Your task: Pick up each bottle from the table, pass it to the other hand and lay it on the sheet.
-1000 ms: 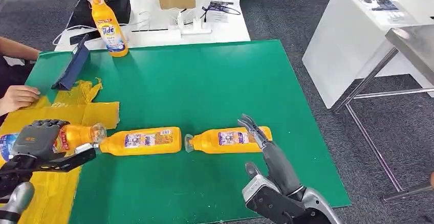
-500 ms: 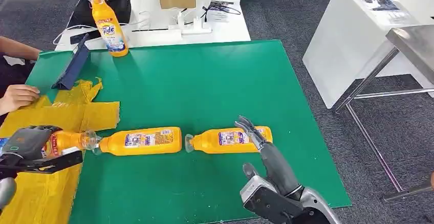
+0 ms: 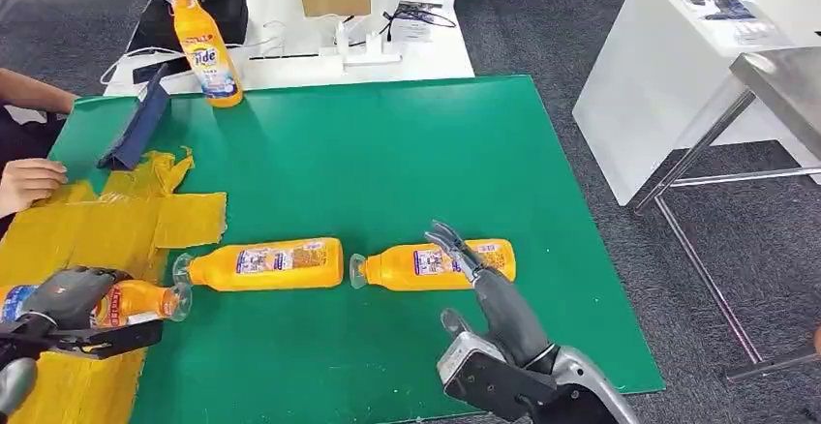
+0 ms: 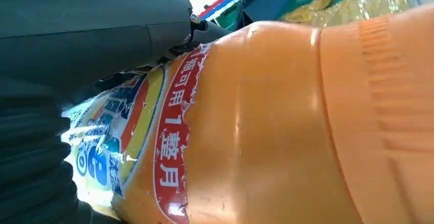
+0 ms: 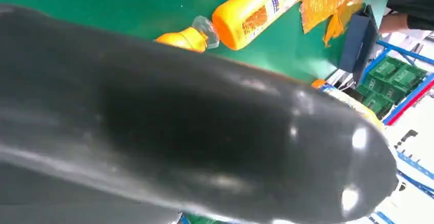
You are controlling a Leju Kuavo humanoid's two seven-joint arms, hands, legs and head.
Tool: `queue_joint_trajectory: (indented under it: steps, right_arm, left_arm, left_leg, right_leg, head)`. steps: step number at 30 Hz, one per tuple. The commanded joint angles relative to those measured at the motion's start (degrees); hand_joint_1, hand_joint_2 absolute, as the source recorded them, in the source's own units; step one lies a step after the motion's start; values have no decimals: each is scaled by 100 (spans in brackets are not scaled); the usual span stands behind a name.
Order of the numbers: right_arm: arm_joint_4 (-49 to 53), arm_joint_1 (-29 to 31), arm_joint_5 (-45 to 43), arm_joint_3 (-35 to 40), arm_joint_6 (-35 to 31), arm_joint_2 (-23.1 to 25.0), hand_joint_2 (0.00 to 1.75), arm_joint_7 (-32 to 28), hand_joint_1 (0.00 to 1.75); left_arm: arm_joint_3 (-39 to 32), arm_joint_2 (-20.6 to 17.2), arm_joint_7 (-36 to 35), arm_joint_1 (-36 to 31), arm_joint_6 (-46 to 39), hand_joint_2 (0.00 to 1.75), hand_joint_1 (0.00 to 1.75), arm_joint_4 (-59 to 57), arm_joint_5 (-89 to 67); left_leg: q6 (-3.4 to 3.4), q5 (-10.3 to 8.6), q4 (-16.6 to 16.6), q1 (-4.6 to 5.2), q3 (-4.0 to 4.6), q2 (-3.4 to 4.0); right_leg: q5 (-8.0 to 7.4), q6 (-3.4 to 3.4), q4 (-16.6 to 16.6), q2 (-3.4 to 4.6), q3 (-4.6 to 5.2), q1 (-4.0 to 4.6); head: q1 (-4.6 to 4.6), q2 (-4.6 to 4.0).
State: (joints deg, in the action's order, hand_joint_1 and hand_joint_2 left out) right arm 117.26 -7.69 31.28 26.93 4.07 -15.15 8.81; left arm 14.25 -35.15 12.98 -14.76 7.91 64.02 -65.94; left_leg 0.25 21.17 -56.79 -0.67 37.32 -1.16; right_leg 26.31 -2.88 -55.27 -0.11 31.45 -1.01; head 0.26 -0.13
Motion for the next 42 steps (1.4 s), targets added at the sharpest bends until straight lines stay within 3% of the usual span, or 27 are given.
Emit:
queue_joint_trajectory:
  steps: [1,12,13,14,18,26,30,35,39,40,42]
  right_arm:
    - [-335,164,-16,112,24,40,0,-8,0]
    - [-410,248,-122,177,78,20,0,-10,0]
    - [-415,261,-130,186,83,17,0,-12,0]
    - [-424,276,-130,191,86,27,0,-12,0]
    - [-439,266,-135,197,96,10,0,-10,0]
    - [-405,206,-29,122,-13,21,0,-75,0]
    - [-393,203,27,106,-36,57,0,-117,0]
    - [-325,59,208,-2,-189,68,0,-189,0]
    - [-204,-57,487,-161,-349,-47,0,-315,0]
    - [-199,-52,548,-355,-432,-105,0,-403,0]
    - [-202,-45,481,-458,-390,-154,0,-472,0]
  left_arm:
    - [229,49,9,-188,35,175,175,-350,-4]
    - [527,3,397,30,-61,175,175,-339,241]
    - [573,-21,434,34,-79,175,2,-321,224]
    - [569,68,249,23,-150,0,0,-361,139]
    - [631,154,273,-6,-187,0,0,-376,135]
    - [582,-104,590,118,-152,0,0,-83,409]
    - [484,34,565,157,-519,0,0,2,233]
    - [-85,351,702,433,-968,0,0,419,549]
    - [-729,803,779,661,-1265,0,0,889,864]
    - [-1054,1090,795,708,-1299,0,0,1095,1145]
    - [-1041,1125,747,707,-1220,0,0,1197,1119]
  left_leg:
    - [1,2,3,0,-12,6]
    - [1,8,5,1,-27,17]
    - [2,6,7,4,-24,13]
    - [2,10,5,3,-32,16]
    - [2,4,8,5,-28,6]
    - [1,11,0,-1,-31,15]
    - [1,3,4,1,-19,4]
    - [2,9,2,1,-30,3]
    - [4,5,2,0,-23,-6]
    - [4,3,3,3,-19,-9]
    - [6,4,2,3,-20,-7]
  right_leg:
    - [1,7,5,1,-11,2]
    - [4,11,7,10,-26,2]
    - [3,9,7,7,-24,-1]
    - [7,12,6,8,-32,0]
    - [4,9,7,2,-29,-3]
    - [7,13,4,8,-31,4]
    - [3,7,5,1,-20,0]
    - [9,12,5,-4,-31,2]
    - [8,10,6,-13,-25,2]
    - [7,7,6,-14,-20,-2]
    - [6,6,7,-13,-23,-1]
  head:
    - [0,0]
    - [0,0]
    - [0,0]
    - [0,0]
    - [0,0]
    - [0,0]
    - [0,0]
    - [0,0]
    - [0,0]
    - [0,0]
    - [0,0]
